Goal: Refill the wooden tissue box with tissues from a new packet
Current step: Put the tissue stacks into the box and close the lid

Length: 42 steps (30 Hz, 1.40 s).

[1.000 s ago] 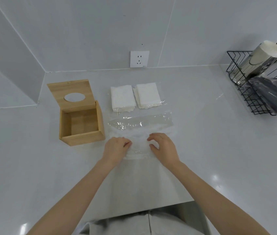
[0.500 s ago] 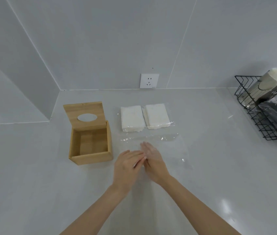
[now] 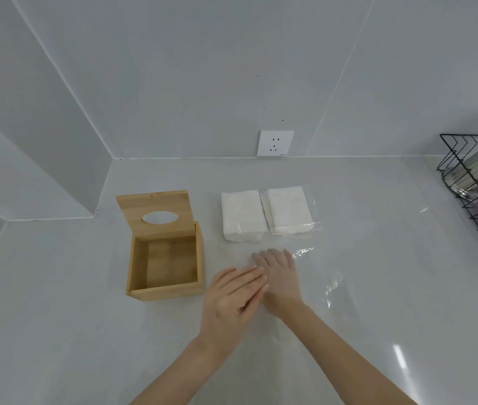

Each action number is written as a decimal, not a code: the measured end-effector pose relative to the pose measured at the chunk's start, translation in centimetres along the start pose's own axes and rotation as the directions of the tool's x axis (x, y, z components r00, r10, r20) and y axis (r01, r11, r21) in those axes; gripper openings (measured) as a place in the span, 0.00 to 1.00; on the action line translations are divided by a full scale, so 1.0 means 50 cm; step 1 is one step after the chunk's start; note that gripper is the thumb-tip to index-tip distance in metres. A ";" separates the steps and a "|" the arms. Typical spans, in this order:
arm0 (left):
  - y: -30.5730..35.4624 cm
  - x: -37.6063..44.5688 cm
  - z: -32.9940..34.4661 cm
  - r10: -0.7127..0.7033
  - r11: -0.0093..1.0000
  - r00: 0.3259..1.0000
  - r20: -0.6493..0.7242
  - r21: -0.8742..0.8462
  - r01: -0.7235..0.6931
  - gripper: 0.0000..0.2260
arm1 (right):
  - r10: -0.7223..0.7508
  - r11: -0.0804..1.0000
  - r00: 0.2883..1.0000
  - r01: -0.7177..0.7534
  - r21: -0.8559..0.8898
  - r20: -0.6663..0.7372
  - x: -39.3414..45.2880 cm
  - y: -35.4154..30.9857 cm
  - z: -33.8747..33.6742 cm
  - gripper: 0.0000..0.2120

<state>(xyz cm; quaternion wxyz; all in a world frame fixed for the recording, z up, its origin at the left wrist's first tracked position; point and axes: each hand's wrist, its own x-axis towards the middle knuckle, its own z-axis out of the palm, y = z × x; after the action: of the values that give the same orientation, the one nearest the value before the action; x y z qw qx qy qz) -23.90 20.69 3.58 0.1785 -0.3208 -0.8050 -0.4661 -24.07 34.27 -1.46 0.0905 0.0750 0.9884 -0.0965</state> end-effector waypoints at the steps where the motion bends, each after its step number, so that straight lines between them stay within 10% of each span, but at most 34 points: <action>1: 0.001 0.000 -0.001 -0.005 1.000 1.000 -0.005 -0.007 0.005 0.06 | -0.013 1.000 1.000 0.013 -0.009 0.011 -0.004 0.001 -0.002 0.27; 7: 0.011 -0.012 -0.002 0.051 0.998 0.997 0.056 -0.030 -0.050 0.08 | 0.104 0.949 0.989 -0.067 0.309 -0.106 0.003 -0.018 -0.015 0.21; 12: 0.001 0.001 -0.023 -0.141 0.972 0.933 0.331 -0.132 0.194 0.27 | 0.421 0.501 0.907 -0.240 0.832 0.008 0.031 -0.019 -0.041 0.13; 16: -0.041 0.064 0.024 -0.674 0.620 0.635 0.377 -0.179 0.764 0.38 | 0.606 0.104 0.782 -0.256 0.961 0.143 0.051 -0.021 -0.032 0.14; 21: -0.116 0.105 0.082 -0.814 0.449 0.462 0.353 -0.123 0.885 0.24 | 0.597 -0.156 0.751 -0.238 0.959 0.283 0.078 -0.031 -0.032 0.15; 29: -0.167 0.082 0.111 -0.855 0.256 0.371 0.363 -0.325 0.910 0.44 | 0.598 -0.079 0.784 -0.151 0.985 0.168 0.078 -0.040 -0.063 0.16; 42: -0.171 0.108 0.117 -0.846 0.196 0.397 0.356 -0.484 0.853 0.30 | 0.583 0.490 0.803 -0.470 0.734 0.125 0.133 -0.038 -0.032 0.14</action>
<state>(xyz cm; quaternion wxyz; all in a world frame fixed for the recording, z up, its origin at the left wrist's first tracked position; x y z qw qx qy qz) -33.62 24.55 -1.60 -0.2238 0.1348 -0.6519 -0.7119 -31.15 33.62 -0.85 0.0080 0.4099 0.7948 -0.4474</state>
